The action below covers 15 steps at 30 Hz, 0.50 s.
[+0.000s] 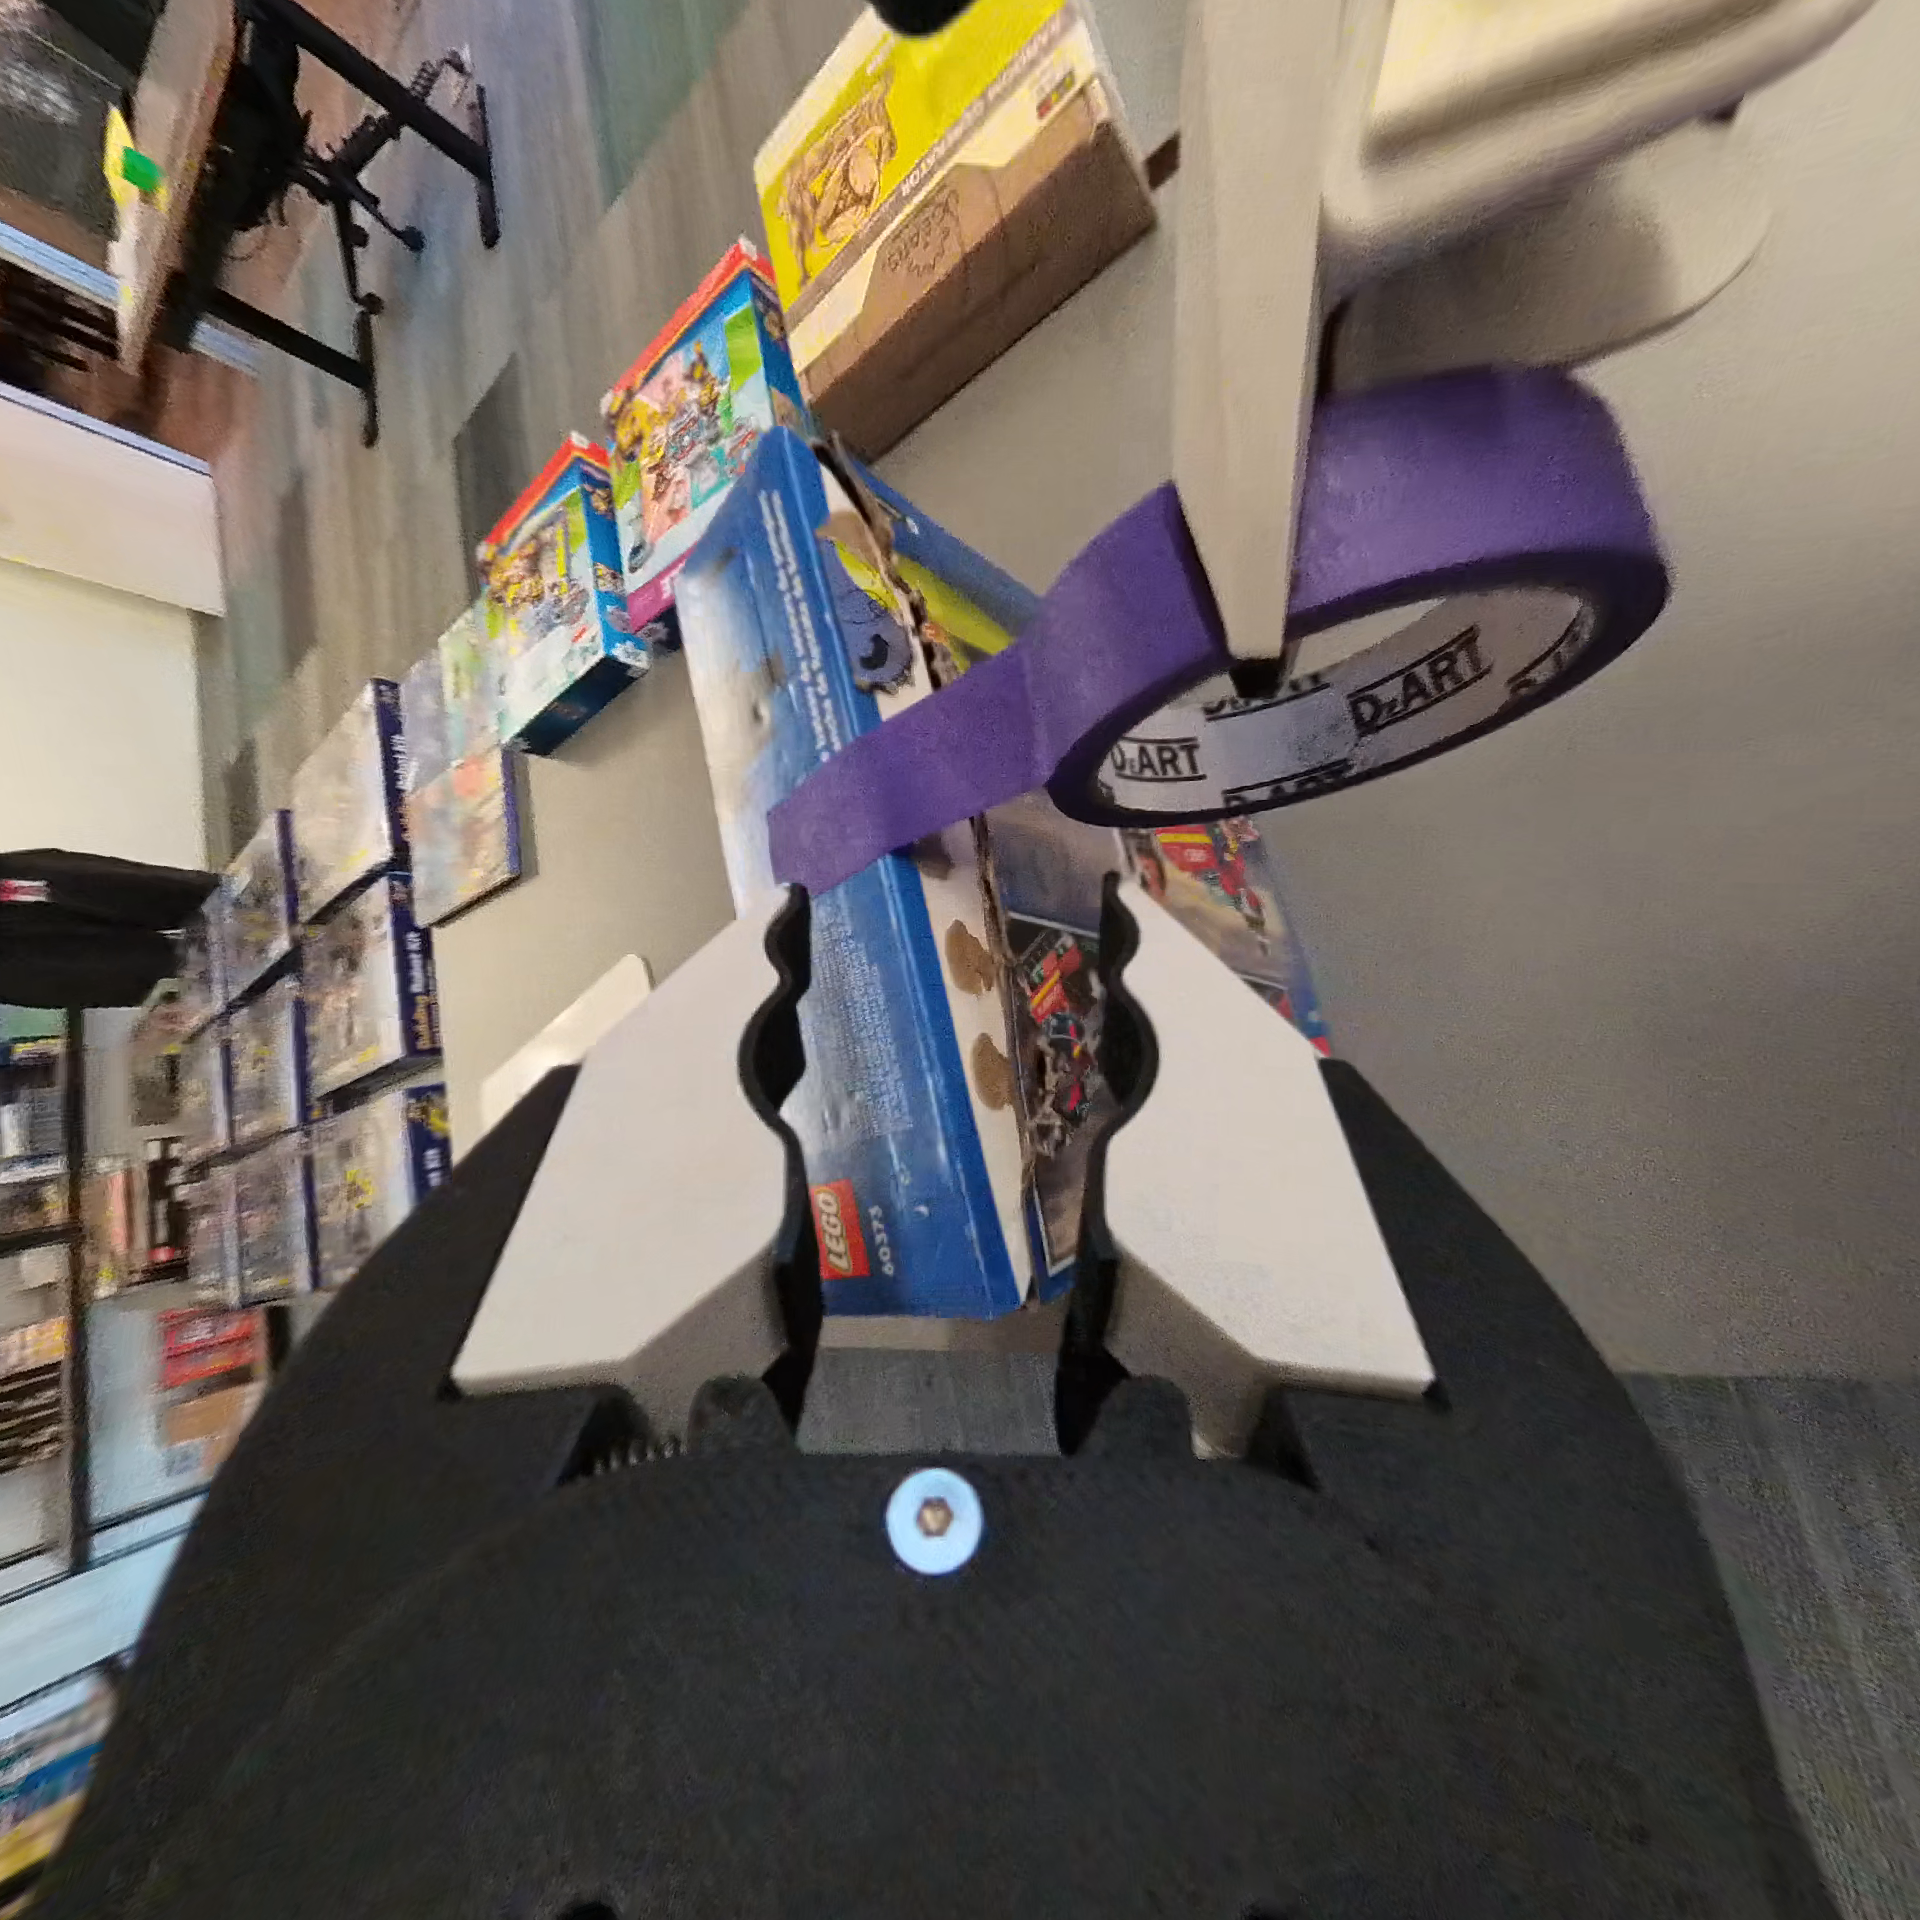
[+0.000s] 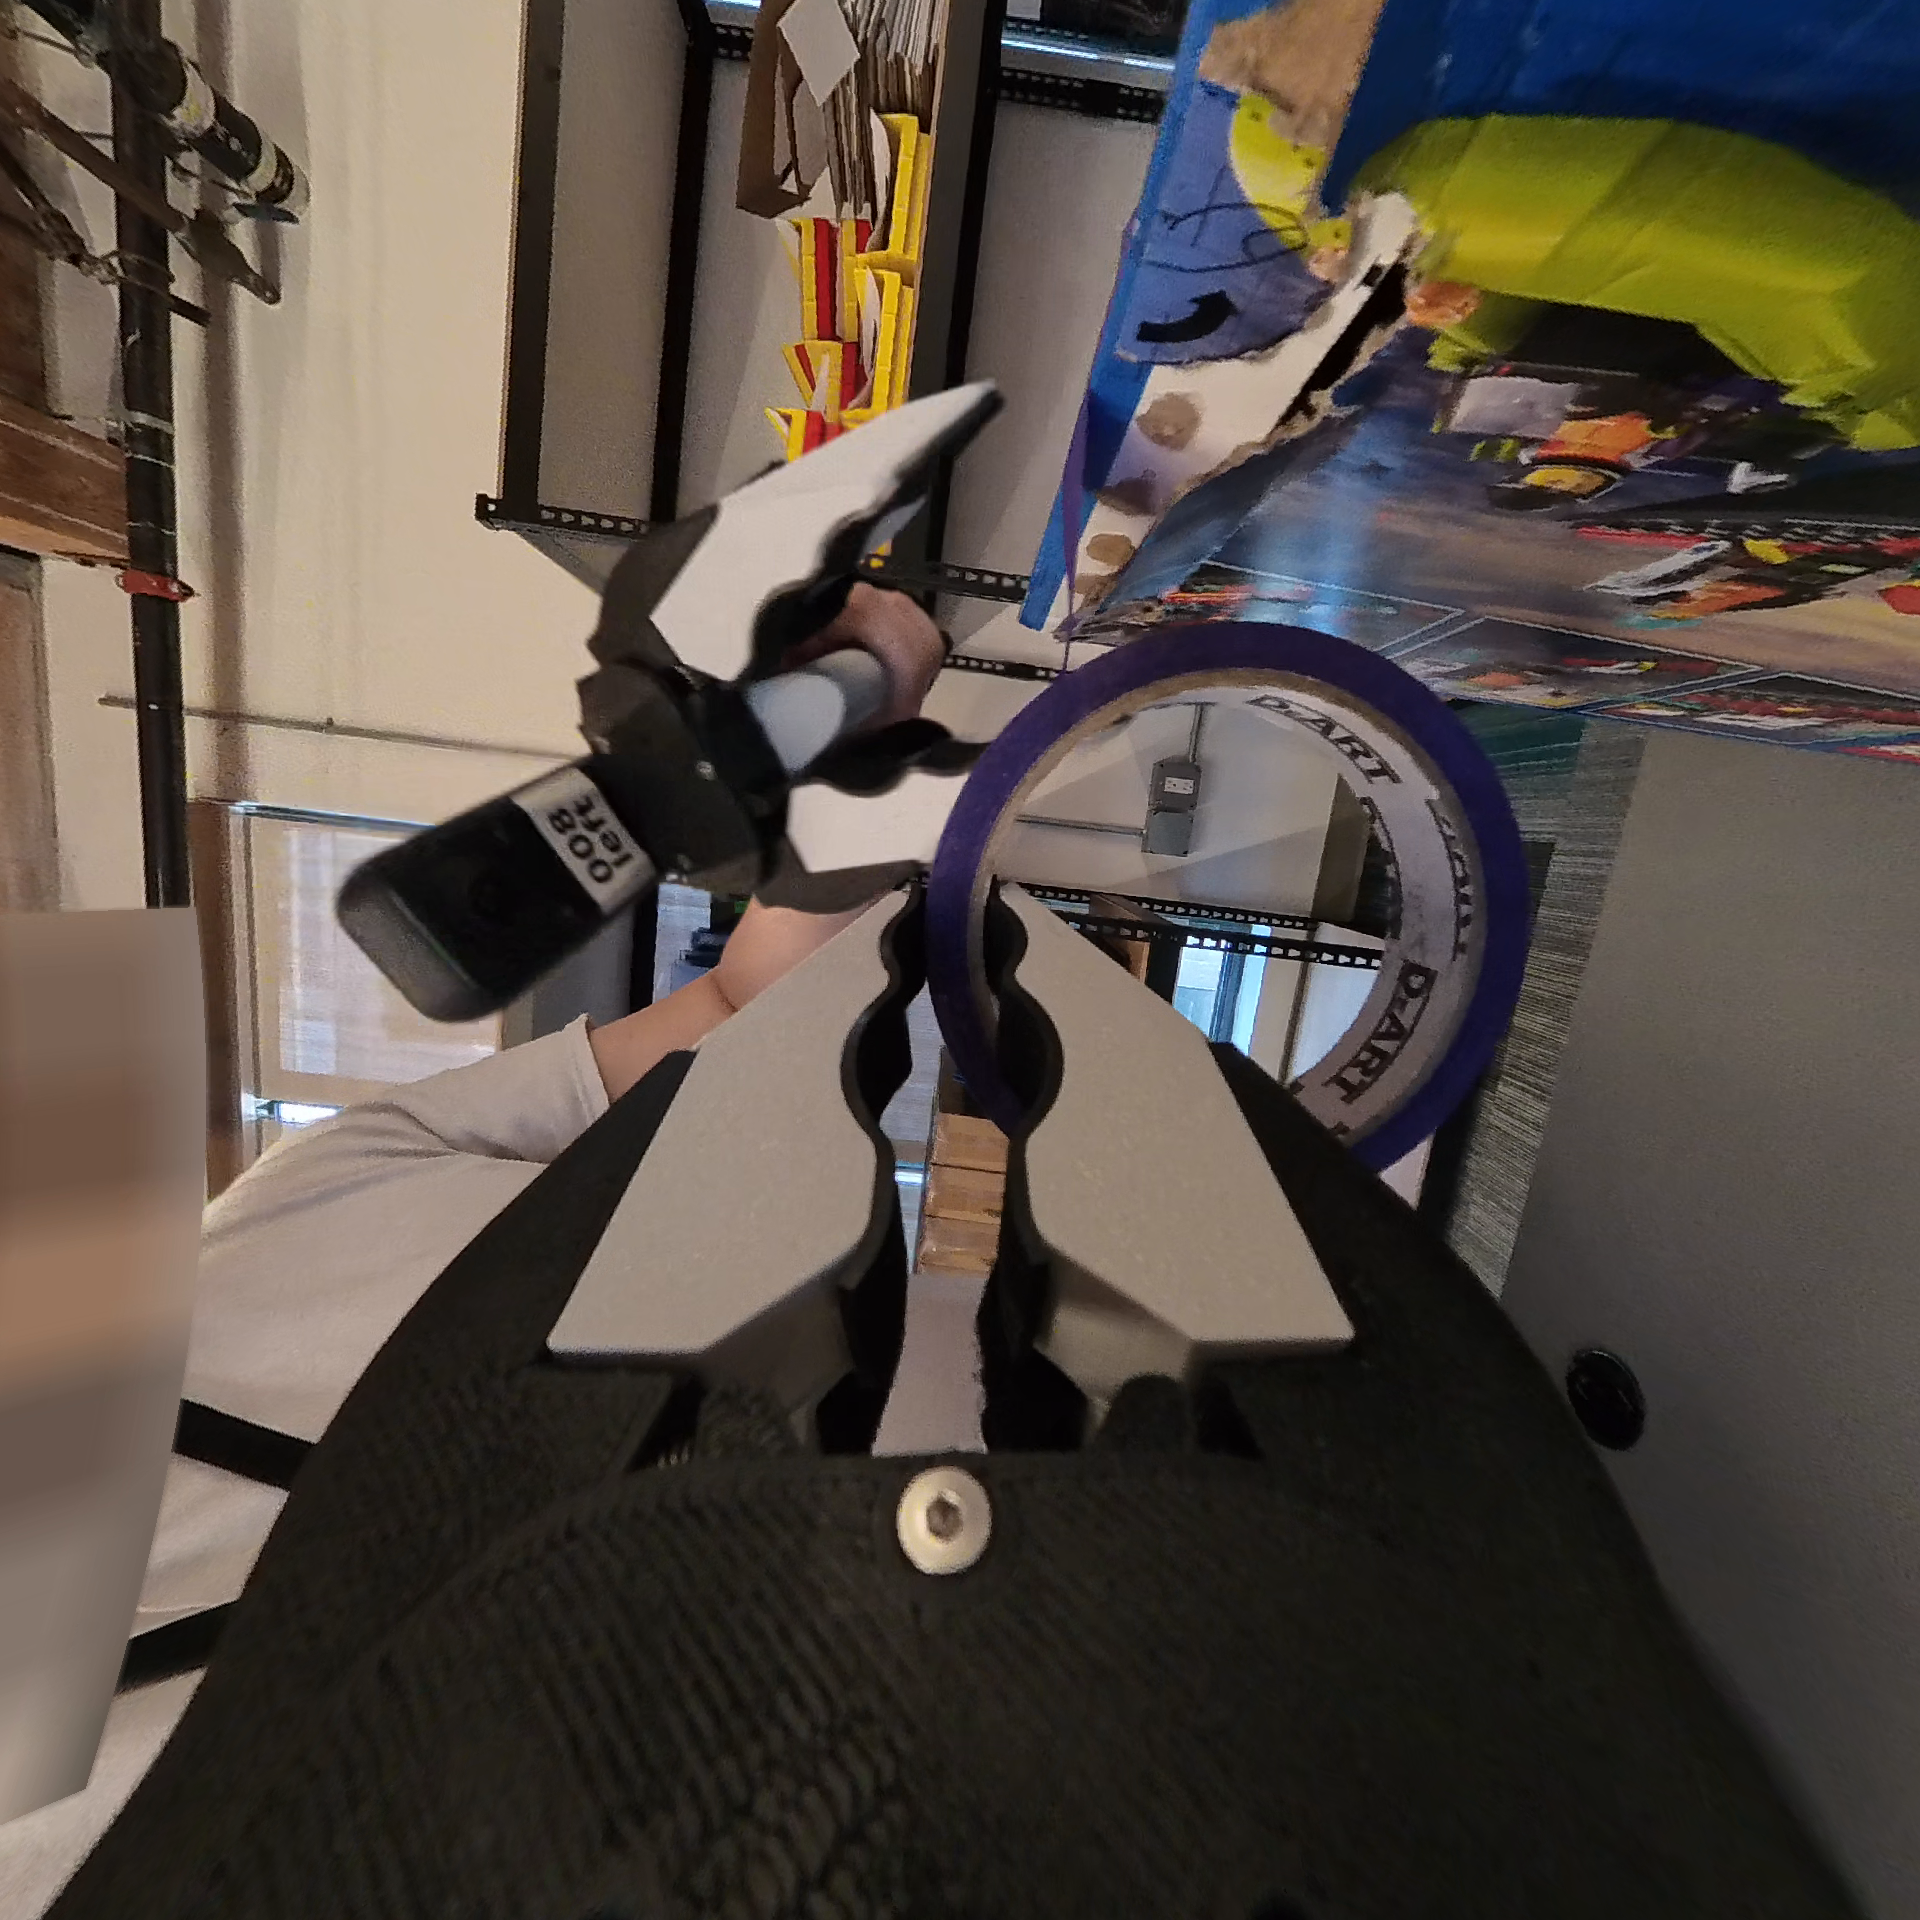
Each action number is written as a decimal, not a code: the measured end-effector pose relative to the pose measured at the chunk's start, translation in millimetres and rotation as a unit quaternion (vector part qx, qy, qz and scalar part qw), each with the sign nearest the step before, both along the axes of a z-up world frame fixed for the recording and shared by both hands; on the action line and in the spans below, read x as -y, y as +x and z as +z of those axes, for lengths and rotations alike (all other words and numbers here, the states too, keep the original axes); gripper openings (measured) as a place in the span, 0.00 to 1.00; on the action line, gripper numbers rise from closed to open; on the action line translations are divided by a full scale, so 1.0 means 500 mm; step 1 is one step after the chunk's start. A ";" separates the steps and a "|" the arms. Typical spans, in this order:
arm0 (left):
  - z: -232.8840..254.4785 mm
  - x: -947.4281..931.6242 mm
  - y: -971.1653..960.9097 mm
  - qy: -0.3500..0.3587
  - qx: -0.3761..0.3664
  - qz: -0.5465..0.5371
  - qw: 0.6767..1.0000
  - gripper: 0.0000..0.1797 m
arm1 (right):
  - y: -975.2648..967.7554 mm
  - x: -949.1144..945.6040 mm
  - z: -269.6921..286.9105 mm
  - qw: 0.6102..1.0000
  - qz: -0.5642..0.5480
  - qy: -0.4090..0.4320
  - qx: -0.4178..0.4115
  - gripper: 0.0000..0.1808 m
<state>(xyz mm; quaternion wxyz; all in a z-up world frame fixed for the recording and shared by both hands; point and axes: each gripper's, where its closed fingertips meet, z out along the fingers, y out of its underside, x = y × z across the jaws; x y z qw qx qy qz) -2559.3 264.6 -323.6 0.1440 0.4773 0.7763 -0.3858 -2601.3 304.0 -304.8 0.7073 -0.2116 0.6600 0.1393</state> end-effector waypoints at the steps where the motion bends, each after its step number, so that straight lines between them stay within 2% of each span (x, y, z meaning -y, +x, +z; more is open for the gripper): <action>1: -0.007 0.007 0.006 -0.008 0.005 0.011 1.000 0.28 | 0.000 0.000 0.001 1.000 0.001 -0.002 0.000 0.04; 4: -0.022 0.022 0.022 -0.016 -0.002 0.042 0.999 0.26 | 0.000 -0.001 0.002 1.000 0.003 -0.005 -0.002 0.04; 6: -0.018 0.027 0.026 -0.034 0.007 0.043 0.998 0.21 | -0.001 0.000 0.002 1.000 0.000 -0.002 -0.003 0.04; 15: -0.021 0.036 0.024 -0.087 0.009 0.059 0.994 0.20 | 0.001 -0.004 0.000 1.000 0.002 0.001 -0.003 0.04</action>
